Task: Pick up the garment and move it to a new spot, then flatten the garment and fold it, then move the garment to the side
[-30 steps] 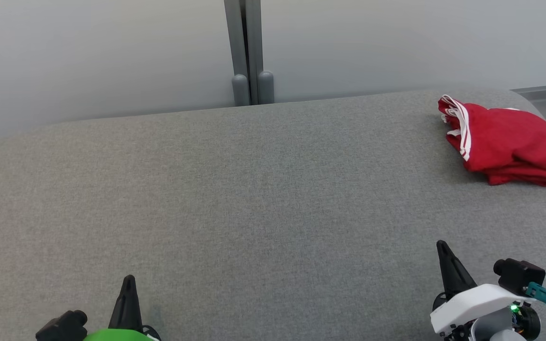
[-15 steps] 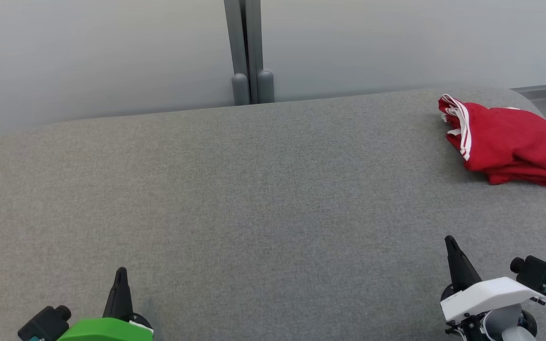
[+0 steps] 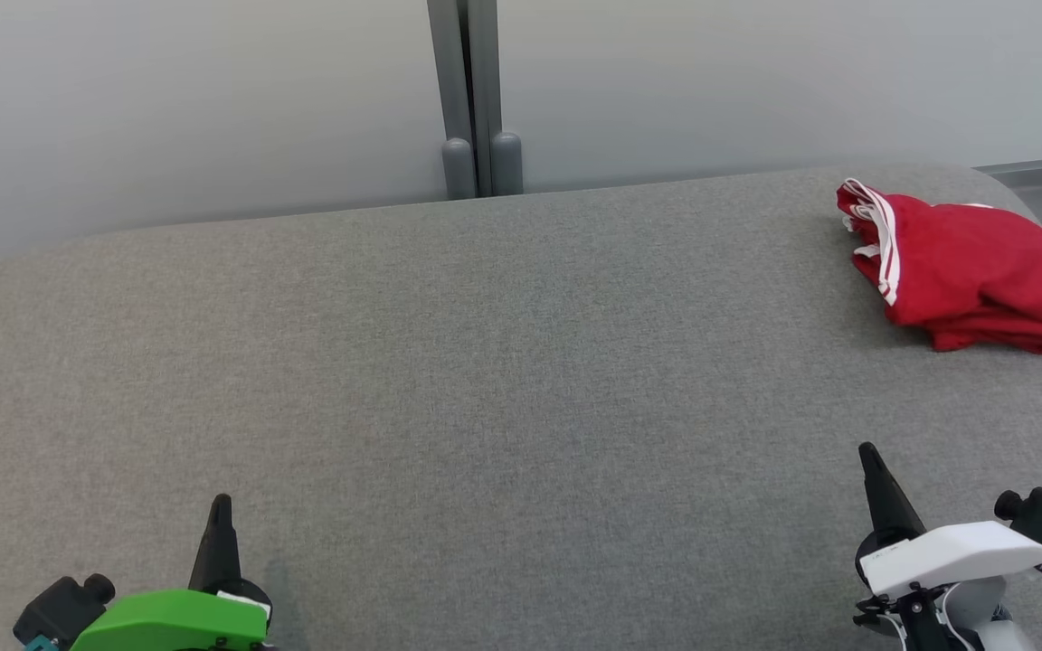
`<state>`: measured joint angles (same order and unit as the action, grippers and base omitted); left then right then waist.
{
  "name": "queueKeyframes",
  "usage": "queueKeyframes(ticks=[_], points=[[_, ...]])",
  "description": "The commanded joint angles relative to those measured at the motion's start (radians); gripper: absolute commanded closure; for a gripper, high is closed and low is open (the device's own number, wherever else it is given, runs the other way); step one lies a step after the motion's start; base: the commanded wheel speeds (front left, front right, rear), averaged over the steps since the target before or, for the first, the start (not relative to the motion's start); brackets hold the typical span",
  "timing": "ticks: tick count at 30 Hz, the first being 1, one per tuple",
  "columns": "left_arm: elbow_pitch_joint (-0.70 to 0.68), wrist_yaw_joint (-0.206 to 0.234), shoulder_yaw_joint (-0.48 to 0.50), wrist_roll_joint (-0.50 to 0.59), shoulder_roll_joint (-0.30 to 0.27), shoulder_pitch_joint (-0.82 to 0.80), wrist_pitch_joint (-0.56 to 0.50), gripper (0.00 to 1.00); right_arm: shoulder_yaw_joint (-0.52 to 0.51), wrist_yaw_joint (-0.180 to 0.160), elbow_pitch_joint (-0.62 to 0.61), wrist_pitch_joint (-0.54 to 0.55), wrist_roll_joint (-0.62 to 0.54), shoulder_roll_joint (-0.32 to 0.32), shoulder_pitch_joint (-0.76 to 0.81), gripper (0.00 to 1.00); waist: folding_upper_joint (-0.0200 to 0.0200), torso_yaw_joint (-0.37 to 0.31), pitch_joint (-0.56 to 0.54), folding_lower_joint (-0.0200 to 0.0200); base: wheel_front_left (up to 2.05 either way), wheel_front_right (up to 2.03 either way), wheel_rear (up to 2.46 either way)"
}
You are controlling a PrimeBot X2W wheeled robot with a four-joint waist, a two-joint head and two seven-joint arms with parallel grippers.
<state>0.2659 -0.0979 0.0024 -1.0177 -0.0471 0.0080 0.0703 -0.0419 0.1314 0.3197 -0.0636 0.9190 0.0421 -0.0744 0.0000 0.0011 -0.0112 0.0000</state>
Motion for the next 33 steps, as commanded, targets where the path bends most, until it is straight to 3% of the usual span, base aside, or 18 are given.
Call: queueKeyframes(ticks=[1,33], points=[[-0.012,-0.006,0.009,-0.027,-0.007,-0.030,-0.008,1.00,-0.005,0.000,-0.017,0.006,0.030,0.006,-0.024,1.00,0.0000,0.000,0.000,0.0000,0.00,0.00,0.00],[-0.018,-0.020,0.060,-0.313,-0.008,-0.077,-0.096,1.00,-0.040,-0.001,-0.049,0.093,0.362,0.008,-0.031,1.00,0.0000,0.000,0.006,0.0000,0.00,0.00,0.00]])
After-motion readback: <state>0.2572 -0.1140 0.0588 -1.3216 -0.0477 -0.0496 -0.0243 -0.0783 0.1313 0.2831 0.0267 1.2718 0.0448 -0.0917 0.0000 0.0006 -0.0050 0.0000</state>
